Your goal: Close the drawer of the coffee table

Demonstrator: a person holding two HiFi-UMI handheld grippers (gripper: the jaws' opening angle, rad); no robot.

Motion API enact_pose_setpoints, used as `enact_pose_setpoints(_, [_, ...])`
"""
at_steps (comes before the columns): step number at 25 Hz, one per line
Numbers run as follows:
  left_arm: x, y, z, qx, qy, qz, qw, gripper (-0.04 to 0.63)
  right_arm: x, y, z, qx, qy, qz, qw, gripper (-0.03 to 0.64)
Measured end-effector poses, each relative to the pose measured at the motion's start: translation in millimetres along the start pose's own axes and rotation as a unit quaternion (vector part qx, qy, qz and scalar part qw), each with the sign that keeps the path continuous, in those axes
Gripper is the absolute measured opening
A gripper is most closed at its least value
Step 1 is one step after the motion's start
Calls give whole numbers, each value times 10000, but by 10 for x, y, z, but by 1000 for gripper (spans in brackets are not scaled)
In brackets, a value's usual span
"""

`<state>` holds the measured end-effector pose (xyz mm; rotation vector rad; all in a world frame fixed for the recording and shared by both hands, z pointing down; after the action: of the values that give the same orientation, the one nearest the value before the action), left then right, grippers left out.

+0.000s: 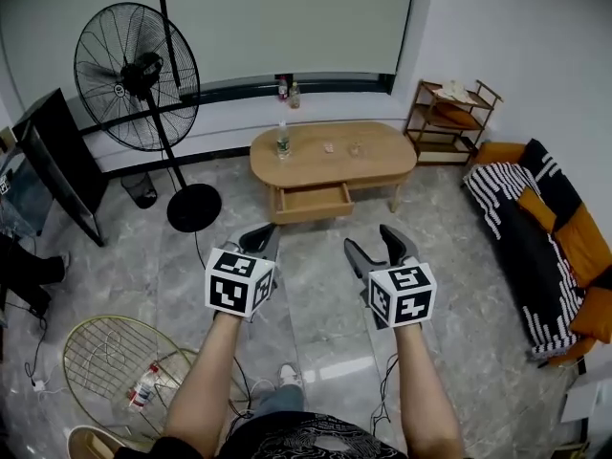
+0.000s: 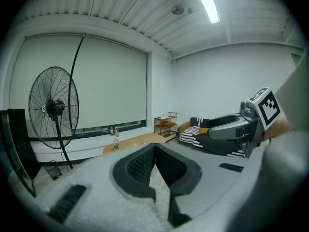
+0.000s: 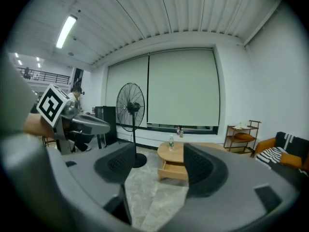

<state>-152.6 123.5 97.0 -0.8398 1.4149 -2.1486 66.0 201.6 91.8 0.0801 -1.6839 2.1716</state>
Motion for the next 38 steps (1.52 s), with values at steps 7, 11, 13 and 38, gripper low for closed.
enact_pose_setpoints(7, [501,319,504,66,-49,57,9999,2,-179,199,744,45,-1,16,10000,337])
enact_pose_setpoints(11, [794,377,614,108,-45,13,9999,2,-121,266,1059,98,25,35,9999,337])
enact_pose_setpoints(13, [905,409,659,123,-50,-22,9999,2,-112,307,1180,103,26,76,9999,337])
enact_pose_setpoints(38, [1412,711,1743,156,176,111,9997,2,-820,240,2353,-157,149,158,9996,341])
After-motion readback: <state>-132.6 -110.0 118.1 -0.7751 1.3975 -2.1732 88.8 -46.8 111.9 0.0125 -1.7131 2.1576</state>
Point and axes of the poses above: the fingertips, and each gripper's own axes: z forward along the fingers, x to its left, y out of its top, the point moved 7 cm from there along -z, backward along the fingers, and after that the axes turned 15 degrees about -z, right-handed, at the moved point
